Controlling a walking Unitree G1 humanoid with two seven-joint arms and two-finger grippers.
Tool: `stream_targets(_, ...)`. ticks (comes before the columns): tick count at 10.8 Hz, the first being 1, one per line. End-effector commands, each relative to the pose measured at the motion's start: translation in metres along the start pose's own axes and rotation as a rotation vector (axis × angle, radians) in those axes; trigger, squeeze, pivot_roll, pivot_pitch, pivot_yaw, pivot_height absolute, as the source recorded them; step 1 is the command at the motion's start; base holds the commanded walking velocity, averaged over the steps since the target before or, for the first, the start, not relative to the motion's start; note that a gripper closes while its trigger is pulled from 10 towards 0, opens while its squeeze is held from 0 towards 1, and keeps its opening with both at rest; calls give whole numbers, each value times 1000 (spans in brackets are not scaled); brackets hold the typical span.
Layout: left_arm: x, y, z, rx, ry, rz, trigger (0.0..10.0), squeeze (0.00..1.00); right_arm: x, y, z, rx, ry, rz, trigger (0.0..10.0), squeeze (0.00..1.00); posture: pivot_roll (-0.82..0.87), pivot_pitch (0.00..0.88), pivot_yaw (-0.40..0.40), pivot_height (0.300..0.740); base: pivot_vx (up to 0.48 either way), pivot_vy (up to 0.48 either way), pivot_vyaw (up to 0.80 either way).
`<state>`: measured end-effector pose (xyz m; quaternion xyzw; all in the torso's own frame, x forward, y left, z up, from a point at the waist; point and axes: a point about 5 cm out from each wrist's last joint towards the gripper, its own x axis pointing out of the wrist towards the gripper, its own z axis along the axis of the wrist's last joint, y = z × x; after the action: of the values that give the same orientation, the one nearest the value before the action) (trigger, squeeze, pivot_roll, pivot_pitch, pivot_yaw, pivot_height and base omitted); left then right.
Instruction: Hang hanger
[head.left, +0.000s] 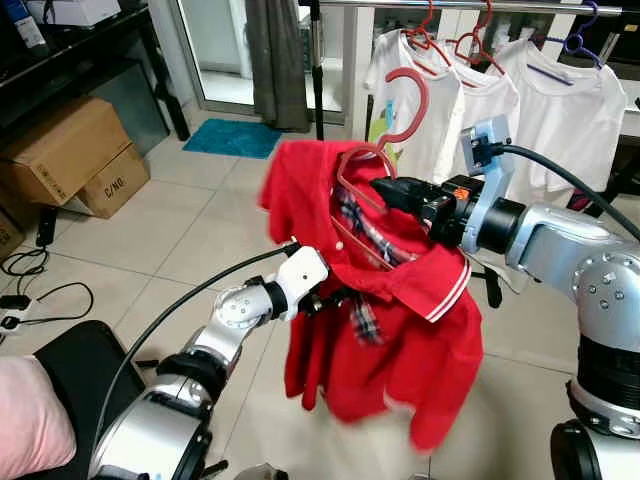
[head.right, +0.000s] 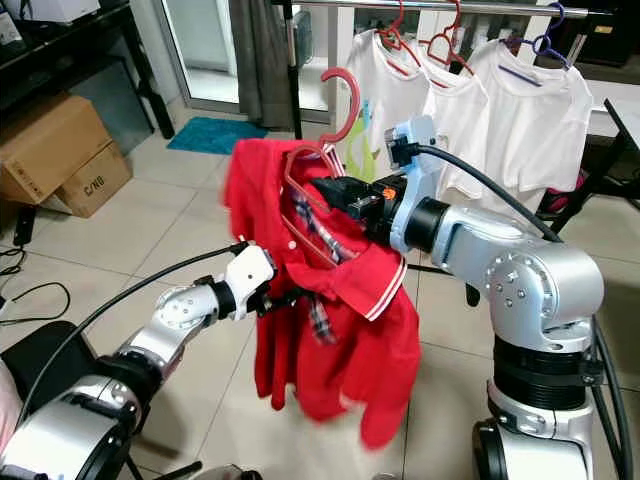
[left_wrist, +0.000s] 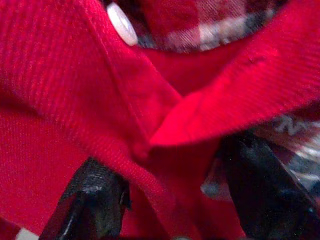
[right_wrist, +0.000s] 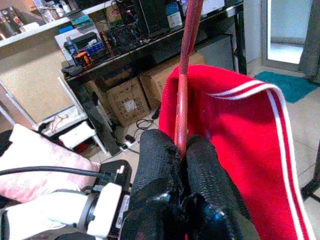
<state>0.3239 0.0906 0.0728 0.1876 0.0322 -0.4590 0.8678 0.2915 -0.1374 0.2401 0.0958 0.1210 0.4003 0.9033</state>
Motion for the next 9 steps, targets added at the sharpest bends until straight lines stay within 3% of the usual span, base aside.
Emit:
stream_targets(1,1,3,2,9,-10,8,0,0,-2,10,14,-36,-61,40,0,0,-208,0,93,740,0,0,0)
stream_targets(6,-3,10,1,13,-8,69,0,0,1,13,15,-43,-61,56,0,0,-199,0,85,740,0,0,0)
stream_targets(9,-8,14,-8,2,57,109,0,0,1,13,16,-47,-63,56,0,0,-199,0,85,740,0,0,0)
